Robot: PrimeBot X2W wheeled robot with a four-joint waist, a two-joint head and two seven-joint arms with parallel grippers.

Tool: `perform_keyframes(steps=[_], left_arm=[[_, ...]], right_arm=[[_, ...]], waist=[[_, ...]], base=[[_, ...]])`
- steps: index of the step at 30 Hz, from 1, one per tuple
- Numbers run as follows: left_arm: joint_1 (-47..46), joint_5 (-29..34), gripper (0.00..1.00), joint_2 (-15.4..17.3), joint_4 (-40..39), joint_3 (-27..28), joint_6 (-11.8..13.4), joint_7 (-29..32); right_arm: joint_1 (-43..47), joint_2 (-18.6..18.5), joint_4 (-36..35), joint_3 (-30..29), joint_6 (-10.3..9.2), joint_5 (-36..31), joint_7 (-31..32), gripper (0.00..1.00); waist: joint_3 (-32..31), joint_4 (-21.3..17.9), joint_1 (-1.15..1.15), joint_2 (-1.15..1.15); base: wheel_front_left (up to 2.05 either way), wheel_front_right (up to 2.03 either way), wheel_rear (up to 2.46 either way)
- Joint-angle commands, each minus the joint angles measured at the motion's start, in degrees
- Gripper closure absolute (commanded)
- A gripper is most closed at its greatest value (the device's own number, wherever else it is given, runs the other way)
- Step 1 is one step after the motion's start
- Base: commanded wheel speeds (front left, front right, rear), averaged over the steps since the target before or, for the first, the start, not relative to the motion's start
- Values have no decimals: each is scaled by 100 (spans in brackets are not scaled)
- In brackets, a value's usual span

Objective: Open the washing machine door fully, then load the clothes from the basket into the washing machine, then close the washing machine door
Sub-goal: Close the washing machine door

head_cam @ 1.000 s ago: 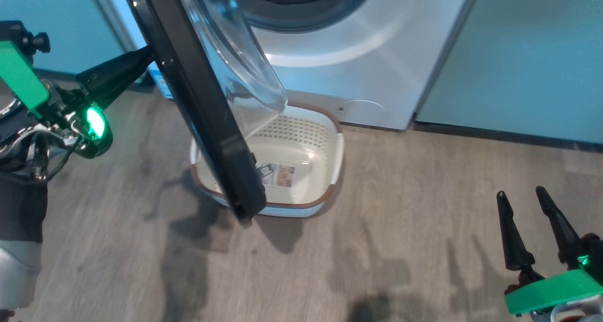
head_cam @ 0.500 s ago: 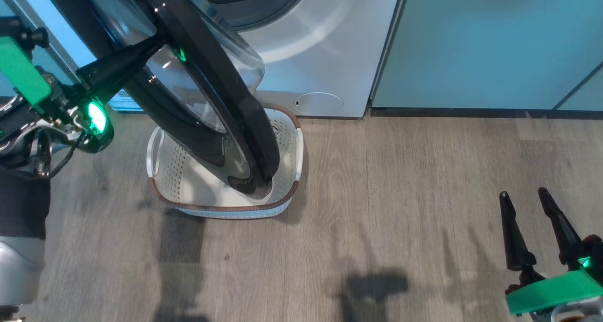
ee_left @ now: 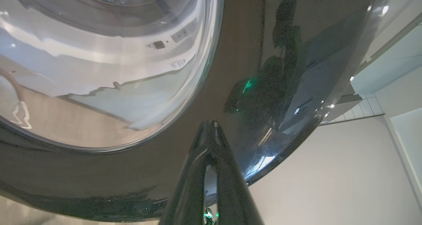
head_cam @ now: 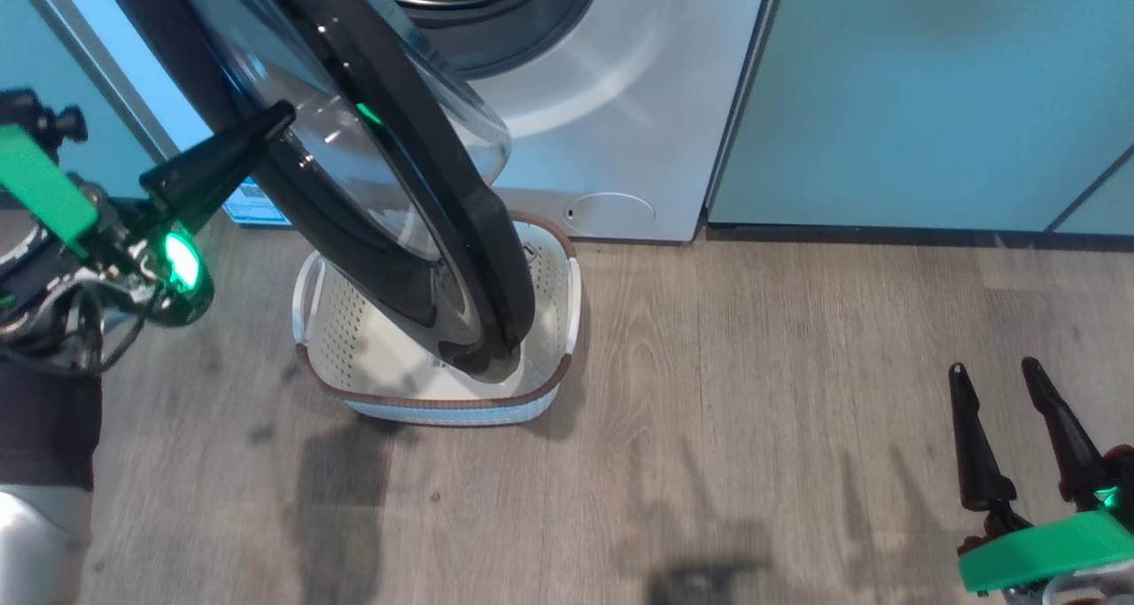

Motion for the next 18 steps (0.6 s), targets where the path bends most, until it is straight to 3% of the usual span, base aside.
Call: perform_keyframes(steps=[1, 4, 5, 6, 7, 8, 18], left_arm=[[-94, 149, 100, 222, -201, 343, -49, -123], [13, 287, 96, 152, -307, 445, -78, -352], [54, 338, 55, 125, -348, 482, -85, -435], [54, 338, 55, 125, -348, 482, -85, -435], [104, 394, 13, 107, -396, 504, -91, -491], [160, 497, 0, 101, -454, 537, -96, -594], [878, 2094, 0, 12, -1689, 628, -104, -2115]], right_arm=[[-136, -25, -176, 75, -16, 8, -62, 0], [-117, -25, -192, 57, -16, -3, -52, 0], [-112, -25, -198, 55, -16, -5, -49, 0], [-112, -25, -198, 55, -16, -5, -49, 0], [-107, -25, -201, 51, -16, -6, -48, 0], [-99, -25, -205, 45, -16, -5, -48, 0], [-29, -25, -267, -30, -16, 11, -64, 0]], waist=[[-57, 46, 0, 0], [-97, 90, 0, 0], [-111, 100, 0, 0], [-111, 100, 0, 0], [-128, 110, 0, 0], [-140, 120, 0, 0], [-185, 190, 0, 0]], base=[[0, 0, 0], [0, 0, 0], [0, 0, 0], [0, 0, 0], [0, 0, 0], [0, 0, 0], [0, 0, 0]])
